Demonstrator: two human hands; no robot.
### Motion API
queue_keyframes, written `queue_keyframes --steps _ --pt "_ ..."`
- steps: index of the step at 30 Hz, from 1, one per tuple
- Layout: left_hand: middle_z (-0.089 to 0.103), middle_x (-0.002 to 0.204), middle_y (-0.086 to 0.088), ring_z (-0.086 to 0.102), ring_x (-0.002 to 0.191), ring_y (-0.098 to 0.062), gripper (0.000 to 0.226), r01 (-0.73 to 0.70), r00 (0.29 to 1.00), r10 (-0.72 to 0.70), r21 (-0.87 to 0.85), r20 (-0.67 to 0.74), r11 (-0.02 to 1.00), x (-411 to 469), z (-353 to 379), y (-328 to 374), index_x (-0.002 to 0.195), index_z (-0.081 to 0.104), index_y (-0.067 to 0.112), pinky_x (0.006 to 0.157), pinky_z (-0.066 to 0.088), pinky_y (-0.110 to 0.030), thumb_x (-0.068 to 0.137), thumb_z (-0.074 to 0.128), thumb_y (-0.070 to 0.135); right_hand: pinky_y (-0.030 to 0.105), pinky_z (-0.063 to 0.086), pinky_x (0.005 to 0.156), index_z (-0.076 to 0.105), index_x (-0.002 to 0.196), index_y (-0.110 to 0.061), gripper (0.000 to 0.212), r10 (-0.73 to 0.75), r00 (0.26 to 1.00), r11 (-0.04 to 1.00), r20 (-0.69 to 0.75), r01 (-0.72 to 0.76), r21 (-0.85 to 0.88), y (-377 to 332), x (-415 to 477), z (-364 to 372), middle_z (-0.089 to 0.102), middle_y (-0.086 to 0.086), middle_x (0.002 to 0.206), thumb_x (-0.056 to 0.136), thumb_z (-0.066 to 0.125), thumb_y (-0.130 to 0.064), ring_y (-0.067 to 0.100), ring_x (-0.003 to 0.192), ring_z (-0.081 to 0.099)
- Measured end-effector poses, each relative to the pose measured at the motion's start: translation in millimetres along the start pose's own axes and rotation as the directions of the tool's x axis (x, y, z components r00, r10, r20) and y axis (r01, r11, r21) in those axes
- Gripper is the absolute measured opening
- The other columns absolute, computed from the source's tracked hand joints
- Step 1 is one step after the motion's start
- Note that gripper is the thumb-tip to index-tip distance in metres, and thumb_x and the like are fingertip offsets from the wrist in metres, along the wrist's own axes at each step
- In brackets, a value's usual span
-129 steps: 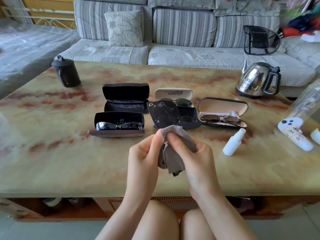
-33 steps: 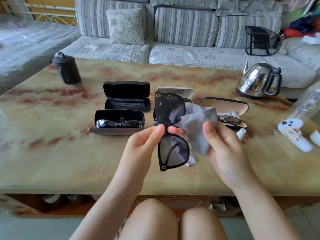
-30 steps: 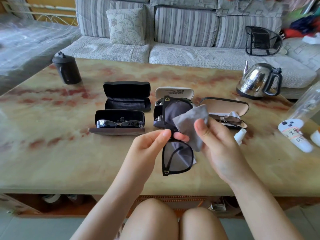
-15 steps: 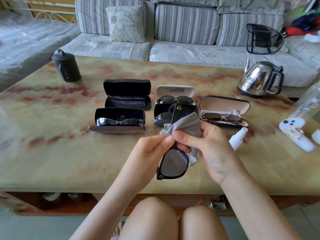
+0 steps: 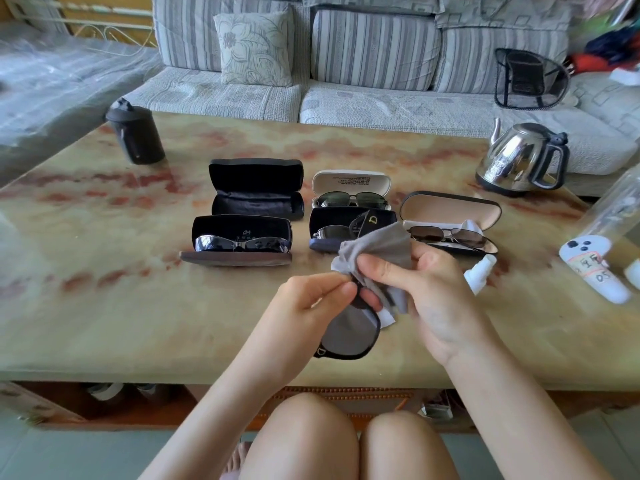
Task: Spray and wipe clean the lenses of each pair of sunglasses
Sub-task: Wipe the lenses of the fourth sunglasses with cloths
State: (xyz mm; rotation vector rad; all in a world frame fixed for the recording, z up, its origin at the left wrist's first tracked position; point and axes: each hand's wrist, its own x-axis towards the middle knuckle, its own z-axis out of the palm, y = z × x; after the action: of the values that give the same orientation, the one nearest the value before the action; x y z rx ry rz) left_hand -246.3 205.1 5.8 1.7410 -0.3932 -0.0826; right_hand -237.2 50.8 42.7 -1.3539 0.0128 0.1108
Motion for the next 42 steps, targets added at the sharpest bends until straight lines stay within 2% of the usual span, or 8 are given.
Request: queue_keyframes --steps 4,8,14,18,23,28,36,42 --pt "0.074 0.092 0.000 0.067 0.096 -0.015 0.032 -0.003 1.000 0.003 -0.027 0.019 1.000 0 0 5 0.091 0.074 0.011 0.095 0.048 -0.036 0.097 0.046 0.026 0.021 0.051 0.050 0.072 0.067 -0.011 0.020 -0.045 0.993 0.999 -0.107 0.042 -0.035 -9 8 2 0.070 0.005 0.063 0.059 0.077 -0.029 0.015 0.058 0.068" --pt "0.073 0.082 0.011 0.065 0.084 0.001 0.033 -0.022 1.000 0.024 -0.098 0.012 0.995 -2 1 10 0.088 0.072 0.006 0.080 0.043 -0.011 0.101 0.042 0.008 0.023 0.050 0.058 0.072 0.061 -0.011 0.033 -0.101 0.978 0.994 -0.180 0.093 -0.056 -6 14 0 0.069 0.005 0.065 0.072 0.070 -0.042 0.016 0.062 0.065" --pt "0.076 0.088 0.003 0.067 0.085 -0.003 0.031 0.001 0.997 -0.015 -0.185 -0.071 0.983 0 4 6 0.087 0.074 0.006 0.079 0.047 -0.016 0.098 0.046 0.014 0.038 0.055 0.081 0.075 0.078 -0.011 0.032 -0.057 0.988 0.992 -0.146 0.072 0.103 9 9 -5 0.074 0.010 0.085 0.088 0.055 -0.033 0.020 0.080 0.070" --pt "0.076 0.088 0.000 0.070 0.090 -0.014 0.029 0.003 0.995 -0.024 -0.205 -0.101 0.979 0 3 5 0.091 0.075 0.009 0.087 0.051 -0.030 0.096 0.049 0.019 0.031 0.059 0.071 0.065 0.105 0.000 0.031 -0.031 1.000 0.967 0.003 0.029 0.253 12 -6 -1 0.074 0.016 0.097 0.086 0.054 -0.021 0.024 0.085 0.072" --pt "0.074 0.086 -0.007 0.066 0.086 -0.013 0.028 -0.012 0.994 -0.012 -0.210 -0.113 0.978 -1 2 3 0.088 0.073 0.006 0.083 0.049 -0.034 0.094 0.057 0.028 0.022 0.053 0.072 0.073 0.084 -0.014 0.005 -0.100 0.994 0.991 0.050 0.095 0.091 24 -10 -2 0.071 0.005 0.077 0.080 0.071 -0.014 0.013 0.074 0.067" --pt "0.060 0.072 -0.018 0.047 0.070 -0.009 0.036 -0.039 0.996 0.032 -0.081 -0.085 0.996 -2 2 2 0.079 0.065 -0.003 0.066 0.038 -0.028 0.095 0.051 0.027 0.021 0.053 0.063 0.075 0.083 -0.012 0.022 -0.031 0.999 0.998 0.010 0.031 0.051 12 -4 -3 0.075 0.008 0.080 0.061 0.076 -0.015 0.016 0.073 0.071" --pt "0.072 0.080 0.010 0.064 0.079 0.001 0.034 -0.030 0.999 0.027 -0.073 -0.045 0.997 -4 4 9 0.084 0.072 0.006 0.073 0.042 -0.011 0.102 0.044 0.015 0.024 0.053 0.050 0.073 0.076 -0.008 0.026 -0.045 0.992 0.995 -0.120 0.055 0.082 -10 13 3 0.072 0.008 0.072 0.064 0.074 -0.031 0.016 0.061 0.068" --pt "0.075 0.087 0.001 0.068 0.087 -0.011 0.030 -0.012 0.993 -0.006 -0.147 -0.120 0.989 -2 5 6 0.085 0.073 0.009 0.080 0.048 -0.021 0.097 0.050 0.023 0.036 0.050 0.082 0.078 0.074 -0.021 0.028 -0.087 0.977 0.993 -0.195 0.102 0.065 8 12 2 0.073 0.007 0.087 0.079 0.061 -0.042 0.019 0.083 0.067"
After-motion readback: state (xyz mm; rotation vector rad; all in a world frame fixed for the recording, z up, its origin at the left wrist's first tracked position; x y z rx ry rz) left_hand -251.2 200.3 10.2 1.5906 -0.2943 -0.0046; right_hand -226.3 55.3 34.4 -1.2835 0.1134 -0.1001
